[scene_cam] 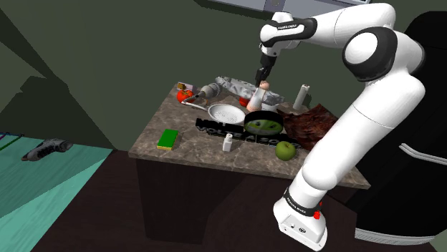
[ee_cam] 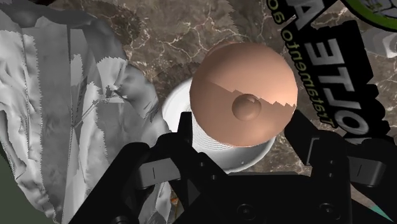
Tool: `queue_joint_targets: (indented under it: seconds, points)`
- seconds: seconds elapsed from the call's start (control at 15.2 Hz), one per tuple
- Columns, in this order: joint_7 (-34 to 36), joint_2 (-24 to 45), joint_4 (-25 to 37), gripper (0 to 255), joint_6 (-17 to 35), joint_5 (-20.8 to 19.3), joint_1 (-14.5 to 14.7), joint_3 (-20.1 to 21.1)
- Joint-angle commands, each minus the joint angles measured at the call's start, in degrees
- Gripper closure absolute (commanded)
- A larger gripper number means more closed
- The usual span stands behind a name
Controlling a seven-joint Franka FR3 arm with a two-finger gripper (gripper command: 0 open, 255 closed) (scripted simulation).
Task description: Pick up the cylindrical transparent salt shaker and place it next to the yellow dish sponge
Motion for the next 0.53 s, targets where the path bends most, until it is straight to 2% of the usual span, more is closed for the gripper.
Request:
queue_joint_targets:
  seconds: [0.0, 0.46]
  points:
    - [0.0, -0.1, 1.4, 255, -1.5, 0.0, 0.0, 0.1]
    - [-0.3, 0.1, 7.0, 255, -6.9, 0.2, 0.2, 0.3]
